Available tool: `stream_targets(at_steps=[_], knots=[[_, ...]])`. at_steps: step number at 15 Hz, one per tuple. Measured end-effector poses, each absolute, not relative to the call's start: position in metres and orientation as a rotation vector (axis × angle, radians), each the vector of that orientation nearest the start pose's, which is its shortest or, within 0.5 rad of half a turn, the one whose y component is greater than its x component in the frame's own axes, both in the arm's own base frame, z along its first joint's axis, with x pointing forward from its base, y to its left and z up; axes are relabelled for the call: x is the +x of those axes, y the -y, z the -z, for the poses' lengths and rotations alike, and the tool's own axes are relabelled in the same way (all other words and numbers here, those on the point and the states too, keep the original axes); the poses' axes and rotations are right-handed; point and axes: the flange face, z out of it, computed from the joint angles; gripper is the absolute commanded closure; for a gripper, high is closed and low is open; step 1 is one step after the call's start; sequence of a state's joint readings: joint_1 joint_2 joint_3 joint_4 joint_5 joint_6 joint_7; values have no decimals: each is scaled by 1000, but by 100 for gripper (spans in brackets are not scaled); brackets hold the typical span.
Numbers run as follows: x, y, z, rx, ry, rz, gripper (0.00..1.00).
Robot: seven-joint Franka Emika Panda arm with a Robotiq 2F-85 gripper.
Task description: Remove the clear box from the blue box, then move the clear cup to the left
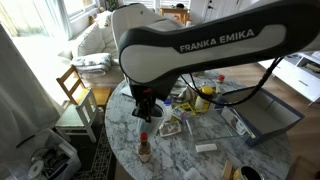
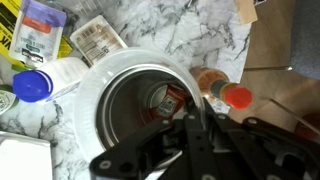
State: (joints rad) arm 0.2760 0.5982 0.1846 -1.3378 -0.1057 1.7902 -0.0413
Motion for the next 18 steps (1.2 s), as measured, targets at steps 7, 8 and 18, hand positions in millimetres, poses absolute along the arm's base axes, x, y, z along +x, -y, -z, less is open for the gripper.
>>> stream_targets(at_steps=[7, 8, 18], knots=[[663, -291, -337, -3062, 828, -265, 98], [664, -292, -333, -3069, 834, -277, 98], [672, -292, -324, -3110, 845, -346, 22]])
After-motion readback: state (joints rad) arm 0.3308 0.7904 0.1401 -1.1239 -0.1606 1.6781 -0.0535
